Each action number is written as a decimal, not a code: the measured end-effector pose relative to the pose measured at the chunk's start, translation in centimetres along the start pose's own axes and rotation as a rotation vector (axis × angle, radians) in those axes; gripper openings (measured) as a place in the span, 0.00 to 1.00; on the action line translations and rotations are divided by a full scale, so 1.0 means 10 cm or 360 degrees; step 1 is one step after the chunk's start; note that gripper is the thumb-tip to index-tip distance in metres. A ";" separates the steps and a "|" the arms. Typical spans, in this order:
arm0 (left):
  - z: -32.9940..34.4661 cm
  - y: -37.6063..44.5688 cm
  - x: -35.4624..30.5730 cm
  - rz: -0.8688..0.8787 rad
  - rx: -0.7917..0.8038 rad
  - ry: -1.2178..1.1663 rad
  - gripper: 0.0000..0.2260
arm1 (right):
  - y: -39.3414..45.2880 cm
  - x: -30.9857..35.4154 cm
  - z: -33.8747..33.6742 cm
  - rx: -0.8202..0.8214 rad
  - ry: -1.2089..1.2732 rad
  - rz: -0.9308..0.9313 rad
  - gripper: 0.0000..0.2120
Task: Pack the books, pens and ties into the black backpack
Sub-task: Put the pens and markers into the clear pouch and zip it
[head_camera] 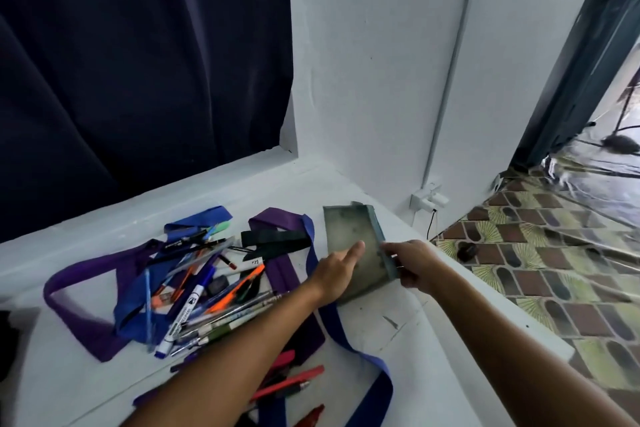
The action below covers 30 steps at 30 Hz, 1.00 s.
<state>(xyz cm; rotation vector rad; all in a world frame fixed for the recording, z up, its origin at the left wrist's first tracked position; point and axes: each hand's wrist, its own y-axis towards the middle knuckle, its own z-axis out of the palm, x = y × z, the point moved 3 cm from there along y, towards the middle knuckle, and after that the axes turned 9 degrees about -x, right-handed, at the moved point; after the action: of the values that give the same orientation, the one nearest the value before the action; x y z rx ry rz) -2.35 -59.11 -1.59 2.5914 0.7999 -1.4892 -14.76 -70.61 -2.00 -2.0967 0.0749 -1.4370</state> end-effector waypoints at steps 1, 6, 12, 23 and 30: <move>-0.01 0.02 0.01 -0.0017 -0.0022 -0.0063 0.31 | -0.01 0.01 0.01 0.0038 0.0040 0.0005 0.13; -0.22 0.04 -0.10 -0.0168 -0.0265 -0.0609 0.19 | -0.12 0.19 0.09 0.0252 0.0294 -0.0228 0.11; -0.59 -0.11 -0.41 -0.0285 -0.0281 -0.1308 0.16 | -0.51 0.62 0.31 0.0404 0.0296 -0.0676 0.12; -1.56 -0.73 -0.16 -0.0165 -0.0647 -0.1250 0.09 | -1.33 0.95 1.03 0.0618 0.0403 -0.0873 0.25; -2.38 -1.42 0.25 -0.0068 -0.0680 -0.0611 0.04 | -1.77 1.36 1.34 0.0213 0.0088 -0.2158 0.04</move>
<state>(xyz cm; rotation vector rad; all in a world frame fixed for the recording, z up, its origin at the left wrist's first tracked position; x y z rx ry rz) 11.04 -38.89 12.06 1.9211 0.9924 -1.5502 -2.33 -55.09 14.89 -1.9533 -1.6275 -2.0472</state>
